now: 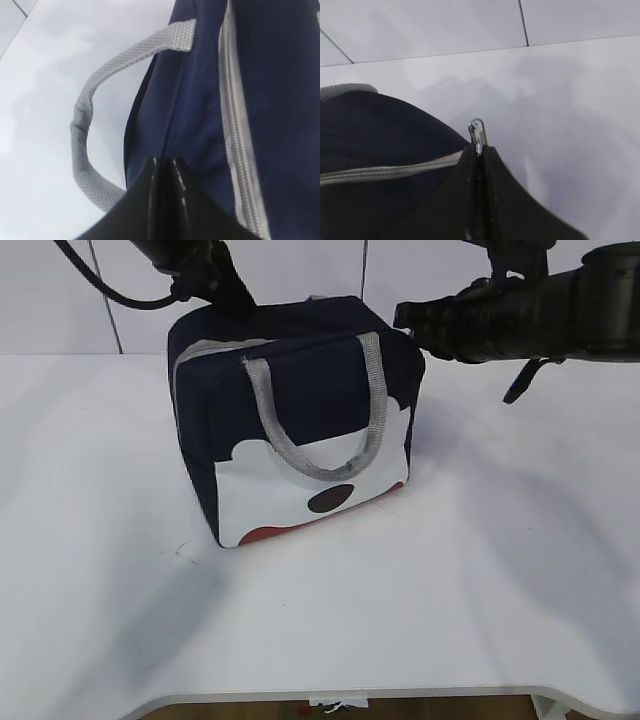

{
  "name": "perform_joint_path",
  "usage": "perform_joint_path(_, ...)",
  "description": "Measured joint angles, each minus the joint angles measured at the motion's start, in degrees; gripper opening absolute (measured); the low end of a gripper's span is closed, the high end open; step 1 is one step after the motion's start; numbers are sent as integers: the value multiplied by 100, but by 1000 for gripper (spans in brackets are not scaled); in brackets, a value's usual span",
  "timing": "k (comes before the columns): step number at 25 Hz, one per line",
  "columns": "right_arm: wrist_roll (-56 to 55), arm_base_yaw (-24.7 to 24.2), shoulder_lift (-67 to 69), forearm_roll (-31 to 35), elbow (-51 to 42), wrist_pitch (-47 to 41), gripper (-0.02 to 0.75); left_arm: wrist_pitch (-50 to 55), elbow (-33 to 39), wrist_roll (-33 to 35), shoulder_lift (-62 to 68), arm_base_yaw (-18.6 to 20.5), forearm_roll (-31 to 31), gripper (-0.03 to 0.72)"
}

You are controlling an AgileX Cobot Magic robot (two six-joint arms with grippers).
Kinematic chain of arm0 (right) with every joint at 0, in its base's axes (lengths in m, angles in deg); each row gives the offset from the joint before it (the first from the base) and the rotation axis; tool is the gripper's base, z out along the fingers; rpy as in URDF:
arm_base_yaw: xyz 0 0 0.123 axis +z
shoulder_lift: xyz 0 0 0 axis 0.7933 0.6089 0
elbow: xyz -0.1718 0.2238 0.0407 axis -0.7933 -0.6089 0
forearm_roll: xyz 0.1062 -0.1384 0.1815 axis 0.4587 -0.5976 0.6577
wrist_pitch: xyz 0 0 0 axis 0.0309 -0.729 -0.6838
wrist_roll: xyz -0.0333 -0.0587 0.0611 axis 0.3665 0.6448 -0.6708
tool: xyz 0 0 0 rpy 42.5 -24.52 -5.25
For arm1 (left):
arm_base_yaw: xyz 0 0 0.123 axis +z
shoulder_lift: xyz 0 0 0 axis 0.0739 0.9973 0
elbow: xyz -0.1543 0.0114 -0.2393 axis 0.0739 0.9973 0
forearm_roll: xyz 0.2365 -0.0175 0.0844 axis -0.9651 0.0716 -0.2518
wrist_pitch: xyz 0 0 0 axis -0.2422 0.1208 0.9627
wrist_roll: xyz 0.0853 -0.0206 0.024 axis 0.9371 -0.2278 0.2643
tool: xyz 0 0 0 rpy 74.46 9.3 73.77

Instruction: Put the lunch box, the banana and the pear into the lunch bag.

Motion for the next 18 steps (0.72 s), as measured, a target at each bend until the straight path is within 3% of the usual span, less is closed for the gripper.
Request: perform_joint_path(18, -157, -374, 9, -11, 0, -655, -8, -129, 437, -63, -88, 34, 266, 12)
